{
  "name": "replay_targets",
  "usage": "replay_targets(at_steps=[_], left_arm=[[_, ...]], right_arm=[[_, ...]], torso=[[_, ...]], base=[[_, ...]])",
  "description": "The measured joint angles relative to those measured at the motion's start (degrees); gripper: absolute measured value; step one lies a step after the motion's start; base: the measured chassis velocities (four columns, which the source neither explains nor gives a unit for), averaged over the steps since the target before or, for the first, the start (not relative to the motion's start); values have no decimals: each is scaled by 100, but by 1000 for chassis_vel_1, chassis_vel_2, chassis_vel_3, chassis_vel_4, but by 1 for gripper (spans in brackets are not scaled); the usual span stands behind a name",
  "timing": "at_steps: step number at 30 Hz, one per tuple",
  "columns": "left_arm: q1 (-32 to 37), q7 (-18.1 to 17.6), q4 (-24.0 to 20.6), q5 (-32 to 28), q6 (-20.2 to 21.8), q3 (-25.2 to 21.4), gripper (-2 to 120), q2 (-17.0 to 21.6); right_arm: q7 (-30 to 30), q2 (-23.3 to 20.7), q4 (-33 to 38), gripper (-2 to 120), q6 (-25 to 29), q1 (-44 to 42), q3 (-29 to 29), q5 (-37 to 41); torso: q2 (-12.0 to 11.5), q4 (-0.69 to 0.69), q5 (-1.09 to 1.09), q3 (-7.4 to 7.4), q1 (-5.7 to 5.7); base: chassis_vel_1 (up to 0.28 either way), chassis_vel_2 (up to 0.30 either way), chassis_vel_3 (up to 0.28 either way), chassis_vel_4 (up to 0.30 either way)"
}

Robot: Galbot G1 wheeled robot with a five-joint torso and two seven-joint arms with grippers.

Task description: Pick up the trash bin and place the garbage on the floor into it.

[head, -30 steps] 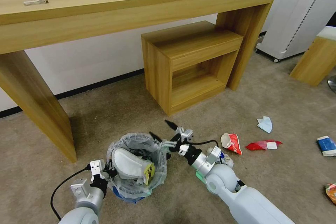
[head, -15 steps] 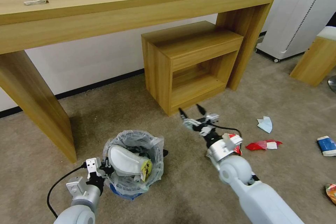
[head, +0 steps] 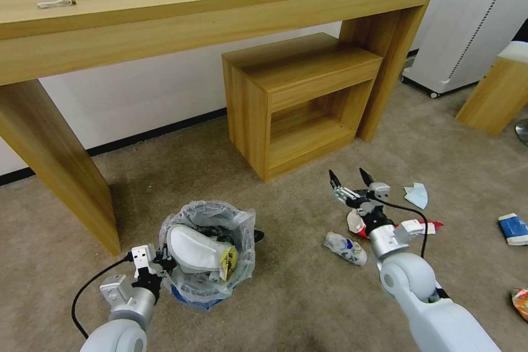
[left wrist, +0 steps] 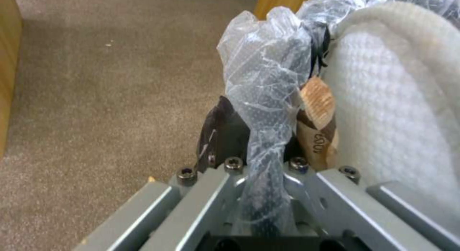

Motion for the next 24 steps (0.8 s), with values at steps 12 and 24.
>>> replay_targets(at_steps=[12, 24], left_arm=[[-33, 6, 31, -35, -23, 25, 1, 146], [-37, 8, 41, -106, 0, 28, 1, 266]], right_arm=[[-18, 143, -51, 100, 160, -700, 617, -204], [-115, 406, -141, 100, 271, -884, 726, -347]], torso=[[0, -1, 0, 0, 0], [0, 0, 0, 0, 0]], base=[[0, 0, 0, 0], [0, 0, 0, 0]])
